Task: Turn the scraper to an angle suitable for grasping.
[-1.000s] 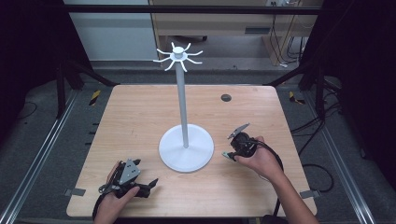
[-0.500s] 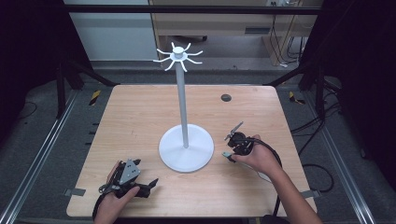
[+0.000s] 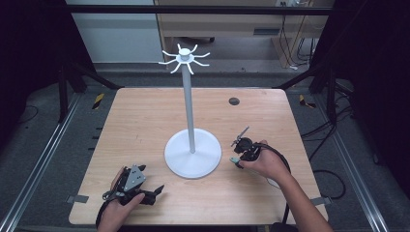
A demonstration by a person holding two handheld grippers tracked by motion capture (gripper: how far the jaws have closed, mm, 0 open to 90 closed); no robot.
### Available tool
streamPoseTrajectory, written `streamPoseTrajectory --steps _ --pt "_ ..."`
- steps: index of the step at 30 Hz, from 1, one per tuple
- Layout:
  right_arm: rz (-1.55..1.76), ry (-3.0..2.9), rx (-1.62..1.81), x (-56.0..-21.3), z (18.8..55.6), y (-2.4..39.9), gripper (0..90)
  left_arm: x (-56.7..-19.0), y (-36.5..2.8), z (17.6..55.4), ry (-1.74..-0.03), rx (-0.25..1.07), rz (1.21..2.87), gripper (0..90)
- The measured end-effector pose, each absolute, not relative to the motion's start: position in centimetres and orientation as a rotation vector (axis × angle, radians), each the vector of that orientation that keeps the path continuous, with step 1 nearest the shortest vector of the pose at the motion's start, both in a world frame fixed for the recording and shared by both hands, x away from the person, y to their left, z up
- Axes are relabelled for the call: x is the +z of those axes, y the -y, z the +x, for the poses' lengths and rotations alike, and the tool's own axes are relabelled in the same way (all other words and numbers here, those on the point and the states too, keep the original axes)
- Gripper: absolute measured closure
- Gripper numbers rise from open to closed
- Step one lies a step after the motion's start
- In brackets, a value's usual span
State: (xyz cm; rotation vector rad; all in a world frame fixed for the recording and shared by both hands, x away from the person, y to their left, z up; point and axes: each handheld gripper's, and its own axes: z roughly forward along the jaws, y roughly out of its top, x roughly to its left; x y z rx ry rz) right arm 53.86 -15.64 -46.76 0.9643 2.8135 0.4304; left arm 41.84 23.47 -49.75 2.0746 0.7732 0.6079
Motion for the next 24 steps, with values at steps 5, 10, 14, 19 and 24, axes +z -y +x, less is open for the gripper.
streamPoseTrajectory --steps 5,10,14,19,24 --pt "0.969 -2.818 0.425 -46.84 53.86 15.55 66.1 -49.75 -23.46 41.85 -0.773 0.609 2.075 2.5" --pt "0.971 -2.822 0.420 -46.82 53.96 15.61 69.1 -49.79 -23.37 41.83 -0.770 0.606 2.078 2.5" --pt "0.963 -2.828 0.408 -46.84 54.08 15.51 70.1 -49.80 -23.32 41.83 -0.768 0.607 2.080 2.5" --pt "0.962 -2.838 0.396 -46.80 54.29 15.37 70.9 -49.81 -23.29 41.81 -0.766 0.606 2.082 2.5" --pt "0.967 -2.845 0.390 -46.78 54.43 15.36 70.6 -49.81 -23.26 41.79 -0.765 0.606 2.083 2.5"
